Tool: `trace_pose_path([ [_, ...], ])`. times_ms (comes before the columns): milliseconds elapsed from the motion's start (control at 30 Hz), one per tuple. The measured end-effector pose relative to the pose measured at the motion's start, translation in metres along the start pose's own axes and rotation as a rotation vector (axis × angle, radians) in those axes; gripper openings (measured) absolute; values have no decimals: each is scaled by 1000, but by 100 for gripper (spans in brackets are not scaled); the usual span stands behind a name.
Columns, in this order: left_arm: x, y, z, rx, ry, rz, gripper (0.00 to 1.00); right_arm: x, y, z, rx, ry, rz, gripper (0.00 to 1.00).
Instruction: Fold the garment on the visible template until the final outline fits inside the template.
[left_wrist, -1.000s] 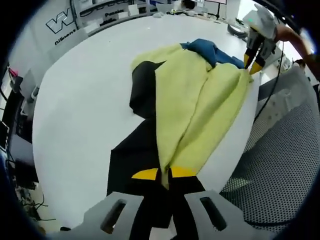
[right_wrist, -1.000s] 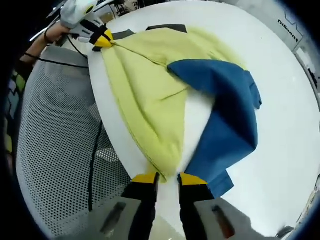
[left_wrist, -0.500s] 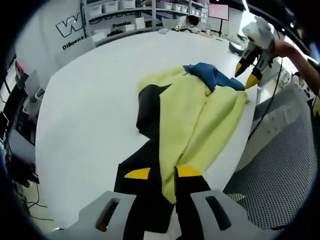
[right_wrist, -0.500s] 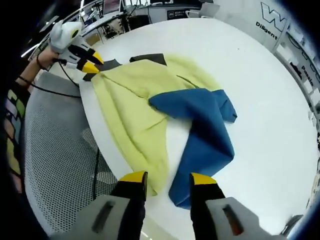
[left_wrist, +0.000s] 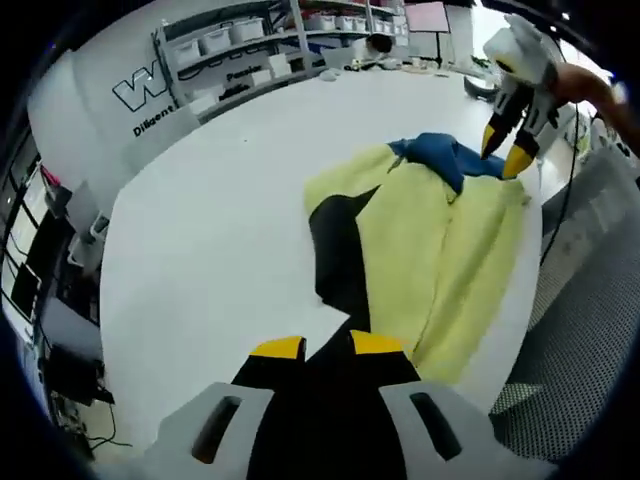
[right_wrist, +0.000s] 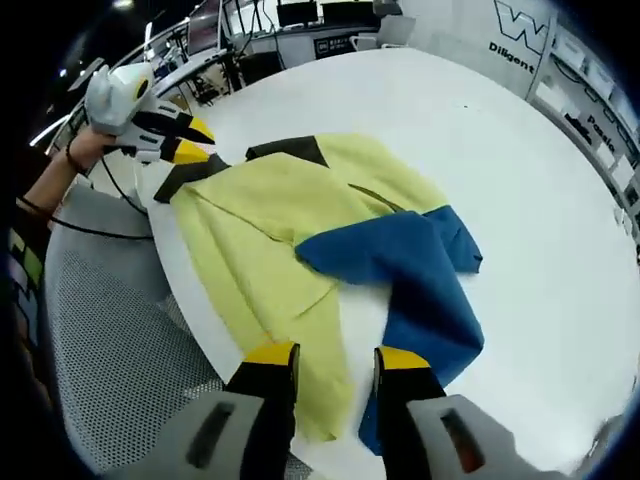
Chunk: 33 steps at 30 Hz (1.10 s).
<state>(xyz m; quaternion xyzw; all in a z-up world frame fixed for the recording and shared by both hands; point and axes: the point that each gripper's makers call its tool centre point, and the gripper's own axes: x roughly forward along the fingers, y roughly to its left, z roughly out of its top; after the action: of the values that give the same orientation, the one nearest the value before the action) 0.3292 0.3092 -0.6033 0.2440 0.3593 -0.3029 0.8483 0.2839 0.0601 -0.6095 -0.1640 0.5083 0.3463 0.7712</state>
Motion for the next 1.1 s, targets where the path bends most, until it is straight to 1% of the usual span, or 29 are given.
trace_pose_path([
  [100, 6, 0, 6, 3, -25, -9, 12, 4, 4, 4, 17, -11, 10, 24],
  [200, 14, 4, 14, 71, -48, 1, 13, 9, 9, 11, 65, -37, 21, 24],
  [233, 17, 5, 17, 101, -56, 6, 13, 12, 10, 13, 93, -48, 27, 23],
  [267, 21, 5, 18, 121, -49, 8, 12, 13, 11, 13, 98, -43, 31, 22],
  [333, 25, 5, 18, 124, -39, 1, 13, 16, 13, 15, 109, -45, 28, 23],
  [400, 28, 4, 24, 133, -53, -12, 13, 19, 15, 18, 131, -53, 24, 23],
  [433, 29, 4, 25, 138, -56, -16, 13, 20, 15, 21, 153, -67, 23, 23],
  [500, 34, 3, 32, 191, -74, -21, 14, 22, 16, 30, 207, -102, 26, 23],
  [533, 35, 3, 34, 205, -79, -23, 15, 23, 16, 31, 216, -107, 27, 23],
  [567, 38, 2, 38, 233, -89, -25, 16, 25, 16, 34, 249, -118, 28, 23],
  [633, 42, 1, 38, 254, -78, -31, 16, 29, 15, 39, 281, -130, 28, 24],
  [667, 45, 2, 38, 264, -69, -31, 16, 32, 14, 42, 315, -141, 24, 24],
  [700, 47, 1, 38, 278, -64, -35, 16, 33, 14, 43, 321, -143, 23, 25],
  [733, 48, 0, 41, 282, -75, -38, 16, 34, 13, 46, 346, -157, 19, 28],
  [767, 49, -1, 42, 286, -81, -42, 16, 35, 10, 50, 388, -186, 3, 28],
  [833, 51, -2, 45, 306, -87, -51, 16, 36, 4, 50, 375, -186, -38, 28],
  [867, 52, -2, 45, 310, -88, -51, 16, 37, 3, 51, 383, -191, -44, 29],
  [900, 55, -4, 46, 329, -88, -58, 16, 38, 1, 52, 410, -199, -52, 29],
  [933, 56, -5, 46, 338, -86, -62, 16, 40, 0, 52, 446, -198, -51, 28],
  [1000, 59, -7, 46, 343, -86, -68, 16, 44, -4, 51, 460, -199, -64, 23],
  [1100, 63, -9, 48, 338, -97, -77, 14, 49, -4, 50, 457, -196, -71, 15],
])
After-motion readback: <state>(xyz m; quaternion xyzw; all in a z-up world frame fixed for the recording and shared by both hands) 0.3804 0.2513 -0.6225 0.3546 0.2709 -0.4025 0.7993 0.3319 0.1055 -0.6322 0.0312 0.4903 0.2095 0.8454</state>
